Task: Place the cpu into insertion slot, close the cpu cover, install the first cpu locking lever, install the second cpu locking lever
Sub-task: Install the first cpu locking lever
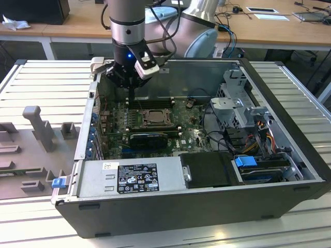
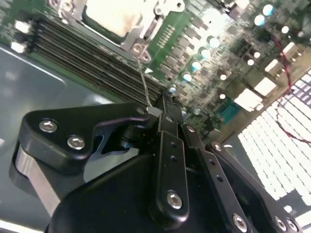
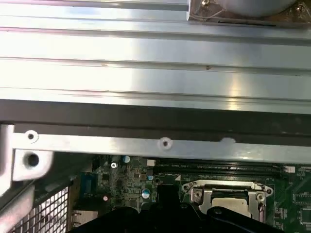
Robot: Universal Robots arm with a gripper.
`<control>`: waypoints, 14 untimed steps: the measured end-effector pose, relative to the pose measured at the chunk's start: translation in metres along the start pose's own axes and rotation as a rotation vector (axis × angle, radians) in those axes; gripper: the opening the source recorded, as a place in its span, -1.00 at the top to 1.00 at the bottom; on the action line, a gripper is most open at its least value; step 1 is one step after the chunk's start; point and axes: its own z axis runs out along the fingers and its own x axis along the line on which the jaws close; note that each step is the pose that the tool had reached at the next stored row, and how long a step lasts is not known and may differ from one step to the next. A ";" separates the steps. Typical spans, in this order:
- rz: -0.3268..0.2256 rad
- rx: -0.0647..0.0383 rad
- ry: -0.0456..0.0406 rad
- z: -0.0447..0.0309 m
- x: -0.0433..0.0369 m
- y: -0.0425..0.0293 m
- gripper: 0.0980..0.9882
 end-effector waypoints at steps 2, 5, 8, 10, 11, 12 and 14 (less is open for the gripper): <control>0.000 0.000 0.0007 0.0002 -0.0111 -0.0001 0.98; 0.000 0.000 0.0015 0.0006 -0.0265 -0.0006 0.98; 0.000 0.000 0.0025 0.0011 -0.0460 -0.0011 0.98; 0.000 0.000 0.0028 0.0014 -0.0561 -0.0016 0.98; 0.000 -0.004 0.0025 0.0016 -0.0577 -0.0017 0.98; 0.000 -0.012 0.0022 0.0020 -0.0582 -0.0017 0.98; 0.000 -0.037 0.0012 0.0028 -0.0585 -0.0017 0.98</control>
